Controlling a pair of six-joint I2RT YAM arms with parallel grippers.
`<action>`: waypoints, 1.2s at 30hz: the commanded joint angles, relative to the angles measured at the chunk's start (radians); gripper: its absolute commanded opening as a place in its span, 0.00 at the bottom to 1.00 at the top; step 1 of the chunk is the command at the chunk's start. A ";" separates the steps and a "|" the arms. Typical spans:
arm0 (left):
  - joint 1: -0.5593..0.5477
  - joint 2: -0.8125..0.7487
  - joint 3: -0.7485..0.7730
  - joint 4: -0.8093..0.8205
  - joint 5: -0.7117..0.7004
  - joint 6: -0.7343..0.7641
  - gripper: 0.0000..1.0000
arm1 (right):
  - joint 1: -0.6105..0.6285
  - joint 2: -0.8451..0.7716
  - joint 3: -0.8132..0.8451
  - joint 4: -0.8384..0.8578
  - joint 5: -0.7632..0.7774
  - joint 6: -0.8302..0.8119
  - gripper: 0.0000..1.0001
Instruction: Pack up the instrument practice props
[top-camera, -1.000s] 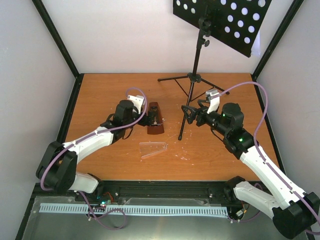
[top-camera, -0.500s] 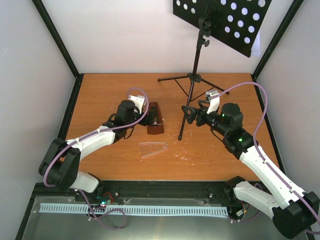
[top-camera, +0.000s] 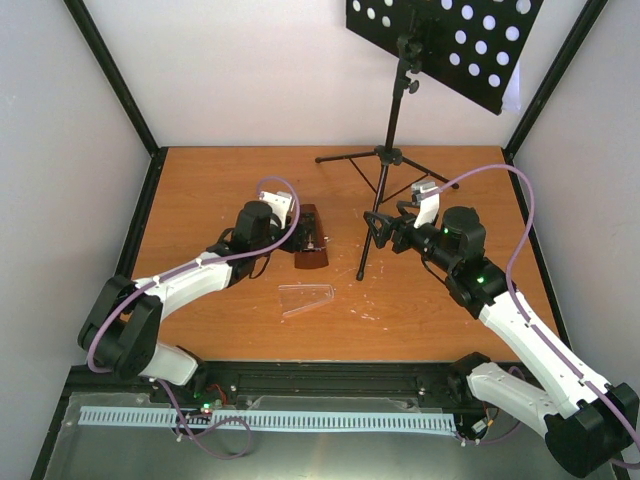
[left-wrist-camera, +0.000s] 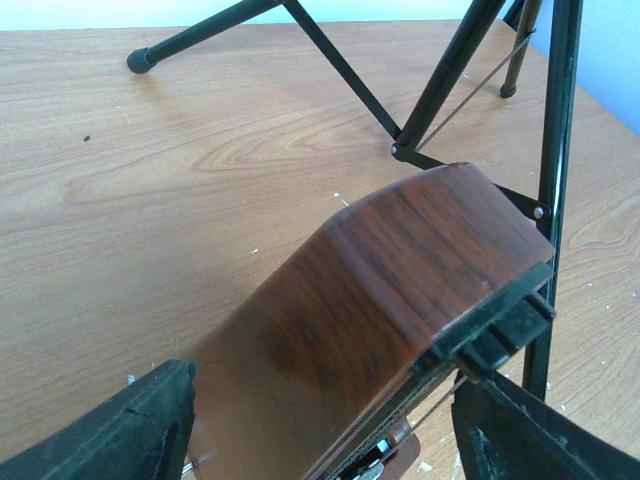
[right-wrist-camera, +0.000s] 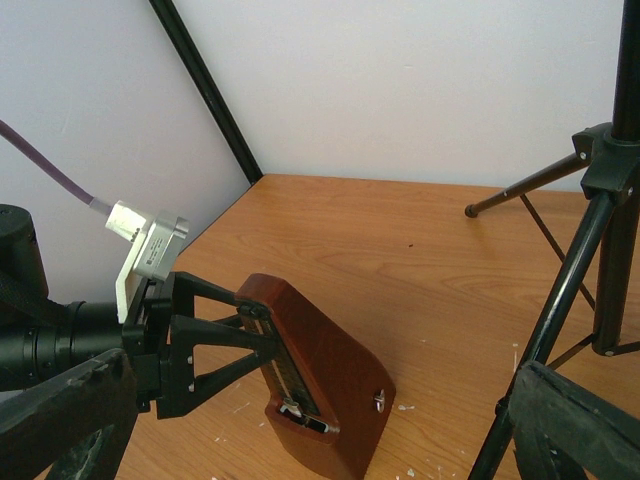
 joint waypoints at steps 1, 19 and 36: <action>-0.011 -0.005 0.015 0.039 -0.006 0.011 0.70 | -0.005 -0.003 -0.009 0.002 0.015 0.009 1.00; -0.011 -0.032 -0.014 0.048 0.001 0.010 0.59 | -0.005 -0.017 -0.017 -0.003 0.010 0.018 1.00; -0.011 -0.222 -0.172 0.018 0.114 -0.016 0.91 | -0.004 -0.075 -0.013 -0.062 0.060 0.006 1.00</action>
